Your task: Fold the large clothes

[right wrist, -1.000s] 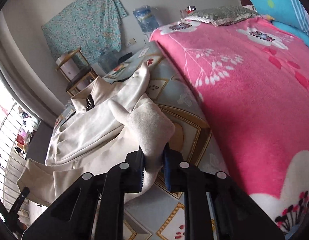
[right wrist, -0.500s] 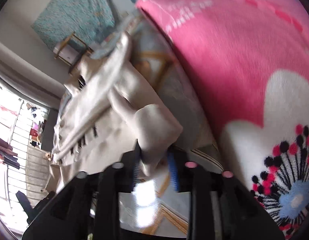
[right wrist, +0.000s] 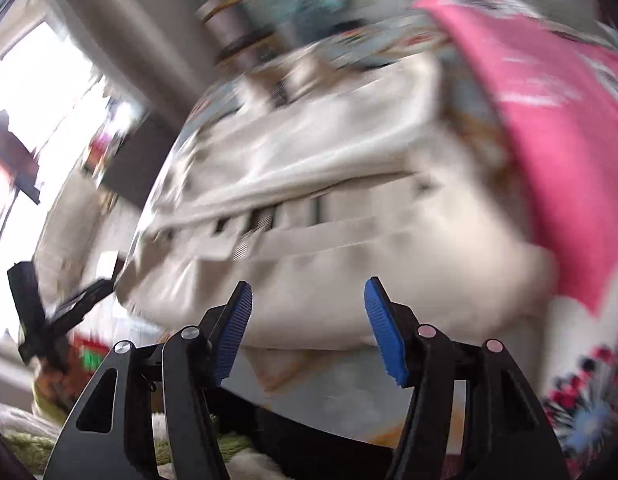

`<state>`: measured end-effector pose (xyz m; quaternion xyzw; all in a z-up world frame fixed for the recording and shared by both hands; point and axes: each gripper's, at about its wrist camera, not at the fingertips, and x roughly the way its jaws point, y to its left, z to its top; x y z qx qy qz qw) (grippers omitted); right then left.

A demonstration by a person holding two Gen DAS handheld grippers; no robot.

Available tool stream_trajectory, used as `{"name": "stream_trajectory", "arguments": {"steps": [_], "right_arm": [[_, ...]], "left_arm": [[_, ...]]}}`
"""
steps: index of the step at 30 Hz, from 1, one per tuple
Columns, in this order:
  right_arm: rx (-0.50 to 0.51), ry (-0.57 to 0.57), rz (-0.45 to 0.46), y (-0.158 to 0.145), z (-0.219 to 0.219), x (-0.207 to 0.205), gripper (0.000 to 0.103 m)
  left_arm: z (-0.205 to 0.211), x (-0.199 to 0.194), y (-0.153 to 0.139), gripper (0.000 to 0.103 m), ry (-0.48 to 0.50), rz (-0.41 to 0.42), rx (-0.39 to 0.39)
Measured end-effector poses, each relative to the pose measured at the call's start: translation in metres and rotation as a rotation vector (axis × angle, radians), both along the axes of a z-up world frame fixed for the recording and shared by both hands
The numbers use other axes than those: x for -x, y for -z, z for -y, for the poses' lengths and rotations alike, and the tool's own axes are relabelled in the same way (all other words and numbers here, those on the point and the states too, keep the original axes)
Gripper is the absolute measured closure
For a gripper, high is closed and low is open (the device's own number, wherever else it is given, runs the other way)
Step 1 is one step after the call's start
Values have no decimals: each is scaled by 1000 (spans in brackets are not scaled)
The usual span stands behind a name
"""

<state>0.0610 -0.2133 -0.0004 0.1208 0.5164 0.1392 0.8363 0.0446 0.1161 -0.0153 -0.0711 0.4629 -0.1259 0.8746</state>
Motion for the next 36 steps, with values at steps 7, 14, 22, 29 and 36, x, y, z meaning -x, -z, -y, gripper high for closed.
{"name": "stream_trajectory", "arguments": {"steps": [7,14,22,29,36], "right_arm": [[140,-207,-47,37,-89,-32,47],[225,-220,14,28,-92,-30,97],[248,-152,148,0,-92,-51,98],[367,-140,175,24,-102,-71,101],[219,-101,116,37,-71,-83,101]], "left_arm": [[67,-27,38,52,122,-50,-176],[68,-19,28,101,131,38,-217],[56,-45,-3,101,70,141,-196],[67,-61,25,101,78,135,-304],[74,-64,50,101,84,103,-355]]}}
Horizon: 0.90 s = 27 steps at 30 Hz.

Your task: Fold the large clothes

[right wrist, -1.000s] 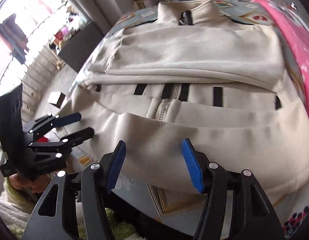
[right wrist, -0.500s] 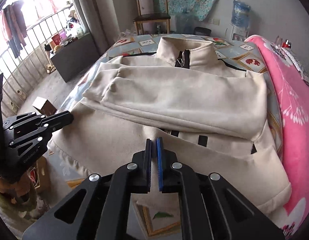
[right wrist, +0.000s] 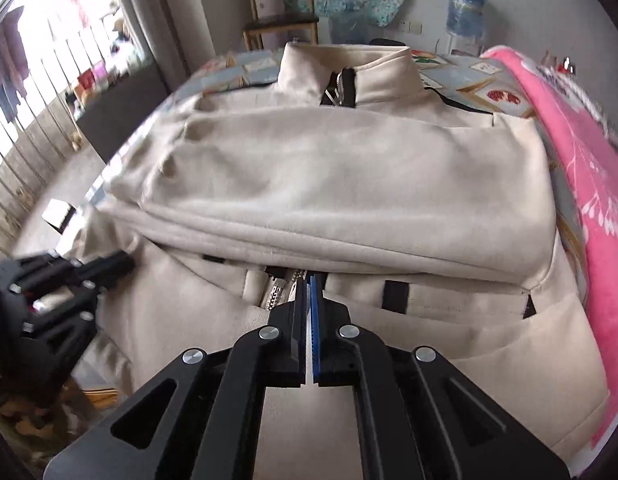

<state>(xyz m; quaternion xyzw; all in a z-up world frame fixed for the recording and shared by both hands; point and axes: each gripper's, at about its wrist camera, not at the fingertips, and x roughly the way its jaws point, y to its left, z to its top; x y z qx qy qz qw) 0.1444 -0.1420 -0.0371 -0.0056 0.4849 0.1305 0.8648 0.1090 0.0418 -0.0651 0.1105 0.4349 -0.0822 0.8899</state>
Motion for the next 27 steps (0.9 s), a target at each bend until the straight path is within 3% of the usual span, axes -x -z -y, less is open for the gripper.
{"name": "stream_trajectory", "arguments": {"steps": [3,4,5,6,7,8,11,17,20,22,23,24,27], "right_arm": [[-76,73,-33,-13,42,1,101],[-85,91,-45,-15,51,2,94],[-96,129,-60,-18,71,5,86],[-99,153,-67,-20,82,6,64],[-98,181,-72,-21,95,10,49],[-95,194,-79,-20,103,14,49],[-95,180,-127,-11,106,19,49],[-31,63,-152,1,61,24,49],[50,25,-186,18,44,20,50],[137,8,-153,17,37,25,75],[126,-2,-155,15,36,27,89],[113,5,-167,14,35,28,97],[173,8,-108,1,29,35,99]], "left_arm": [[-2,-2,0,101,-7,-8,21],[-2,-3,0,101,-8,-8,22],[-2,-3,0,101,-7,-7,21],[-2,-3,0,101,-5,-5,20],[-2,-2,-1,100,-4,-3,20],[-2,-2,-1,100,-3,-2,22],[-3,-2,-1,100,-4,2,29],[-2,-1,0,100,-6,7,33],[-4,-2,0,100,-10,11,53],[-4,-1,0,100,-9,19,58],[-4,-1,1,100,-6,23,56],[-4,-1,1,100,-4,27,54],[-7,1,-2,101,6,34,84]]}}
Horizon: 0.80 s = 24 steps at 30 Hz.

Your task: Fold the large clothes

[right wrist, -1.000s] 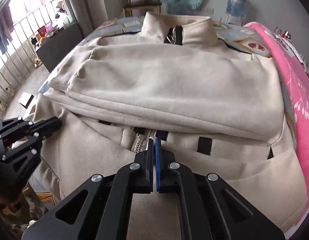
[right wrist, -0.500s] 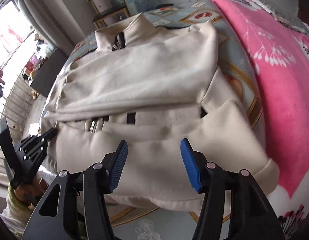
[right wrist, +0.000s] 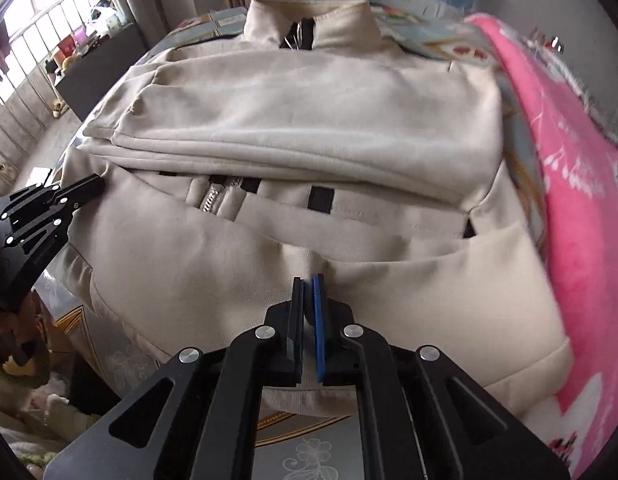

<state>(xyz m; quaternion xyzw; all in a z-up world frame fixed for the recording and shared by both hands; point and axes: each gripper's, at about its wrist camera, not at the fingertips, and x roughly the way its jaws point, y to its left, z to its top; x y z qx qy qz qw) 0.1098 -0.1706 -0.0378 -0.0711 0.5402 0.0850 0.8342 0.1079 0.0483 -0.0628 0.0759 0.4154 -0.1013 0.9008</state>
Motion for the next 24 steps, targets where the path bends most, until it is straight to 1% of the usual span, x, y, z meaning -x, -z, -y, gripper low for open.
{"name": "stream_trajectory", "arguments": {"steps": [2,3,5,7,9,12,14,16,17,19,20,21,23,24], "right_arm": [[1,13,64,-22,0,2,99],[-3,27,97,-33,1,2,99],[-16,48,145,-51,3,-2,99],[-11,60,167,-56,3,-9,99],[-10,70,166,-49,3,-19,99],[8,77,137,-23,0,-39,99],[15,76,120,-7,-1,-46,99],[22,74,97,7,-4,-51,99],[18,75,88,11,-4,-51,99],[17,68,83,16,-5,-50,99],[18,61,83,15,-5,-49,99],[16,59,82,14,-5,-49,99],[15,52,83,13,-5,-46,99],[14,48,84,13,-4,-44,99]], "left_arm": [[-5,4,-10,101,-2,22,35],[-8,7,-21,101,-4,49,56],[-11,10,-38,101,-12,104,71],[-11,6,-49,101,-19,134,75],[-9,-5,-46,101,-23,119,55],[-5,-22,-23,101,-27,62,14],[-2,-26,-9,101,-28,38,-23],[-3,-25,-3,101,-29,29,-31],[-4,-24,-3,99,-29,25,-31],[-8,-23,-6,96,-28,7,-13],[-13,-21,-10,92,-36,-2,12],[-19,-19,-15,90,-49,0,33],[-29,-11,-29,91,-85,30,52],[-33,-7,-37,91,-95,48,77]]}}
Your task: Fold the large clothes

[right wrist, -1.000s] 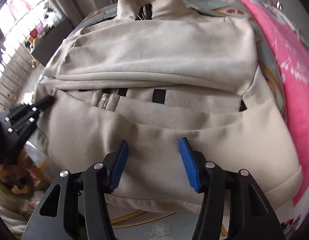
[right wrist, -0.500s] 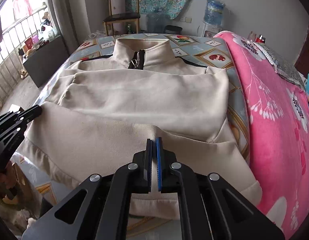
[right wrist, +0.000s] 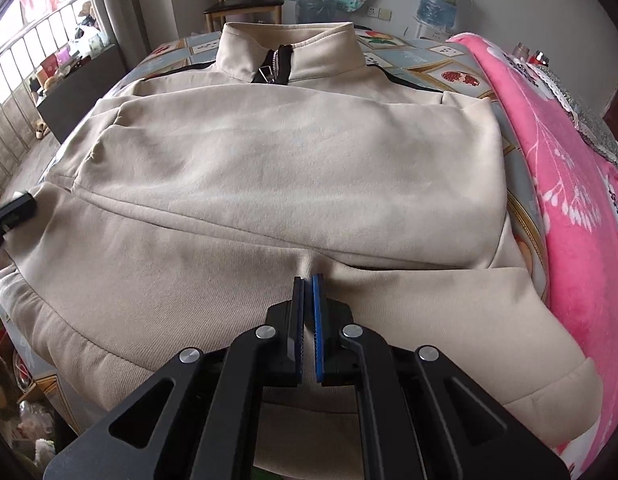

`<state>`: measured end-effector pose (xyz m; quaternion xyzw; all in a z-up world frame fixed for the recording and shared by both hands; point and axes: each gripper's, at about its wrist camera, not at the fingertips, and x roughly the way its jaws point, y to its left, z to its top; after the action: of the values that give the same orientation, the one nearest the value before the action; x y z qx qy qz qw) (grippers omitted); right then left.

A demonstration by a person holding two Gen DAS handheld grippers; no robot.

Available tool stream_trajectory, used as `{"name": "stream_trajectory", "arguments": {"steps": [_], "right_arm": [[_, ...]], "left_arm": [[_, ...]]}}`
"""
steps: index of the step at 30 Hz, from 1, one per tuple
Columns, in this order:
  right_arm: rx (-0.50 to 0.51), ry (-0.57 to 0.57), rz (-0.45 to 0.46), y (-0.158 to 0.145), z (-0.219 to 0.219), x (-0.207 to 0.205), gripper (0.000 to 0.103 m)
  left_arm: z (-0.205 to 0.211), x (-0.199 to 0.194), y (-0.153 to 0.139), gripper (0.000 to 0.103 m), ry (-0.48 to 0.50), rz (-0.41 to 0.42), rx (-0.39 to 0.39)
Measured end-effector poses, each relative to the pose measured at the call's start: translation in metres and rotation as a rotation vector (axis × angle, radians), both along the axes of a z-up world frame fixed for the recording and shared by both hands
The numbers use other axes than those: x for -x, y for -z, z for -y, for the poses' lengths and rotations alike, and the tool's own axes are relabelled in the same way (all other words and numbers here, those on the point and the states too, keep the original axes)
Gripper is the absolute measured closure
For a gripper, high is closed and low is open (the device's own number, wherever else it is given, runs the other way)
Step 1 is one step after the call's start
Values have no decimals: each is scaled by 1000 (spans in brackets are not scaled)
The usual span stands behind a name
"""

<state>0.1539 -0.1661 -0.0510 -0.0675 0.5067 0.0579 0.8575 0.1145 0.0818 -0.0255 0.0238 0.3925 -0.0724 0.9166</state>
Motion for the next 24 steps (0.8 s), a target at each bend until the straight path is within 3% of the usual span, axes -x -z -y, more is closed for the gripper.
{"name": "stream_trajectory", "arguments": {"steps": [3,7,10,13,16,19,21,24], "right_arm": [[-14,1,9,1,3,3,99],[-45,3,17,1,7,2,99],[-77,6,28,2,11,4,99],[-121,2,28,1,20,5,99],[-236,34,50,-19,54,18,99],[-218,121,108,-40,96,34,99],[-231,143,90,-40,115,37,99],[-149,137,38,-22,119,33,99]], "left_arm": [[4,5,-21,91,58,28,107],[45,-10,-14,91,212,-54,179],[79,-22,9,91,299,-145,161],[97,-28,36,91,295,-216,88],[98,-25,37,91,282,-219,95],[101,-21,37,91,272,-215,74],[104,-18,37,91,270,-205,51],[103,-16,36,91,269,-198,40]]}}
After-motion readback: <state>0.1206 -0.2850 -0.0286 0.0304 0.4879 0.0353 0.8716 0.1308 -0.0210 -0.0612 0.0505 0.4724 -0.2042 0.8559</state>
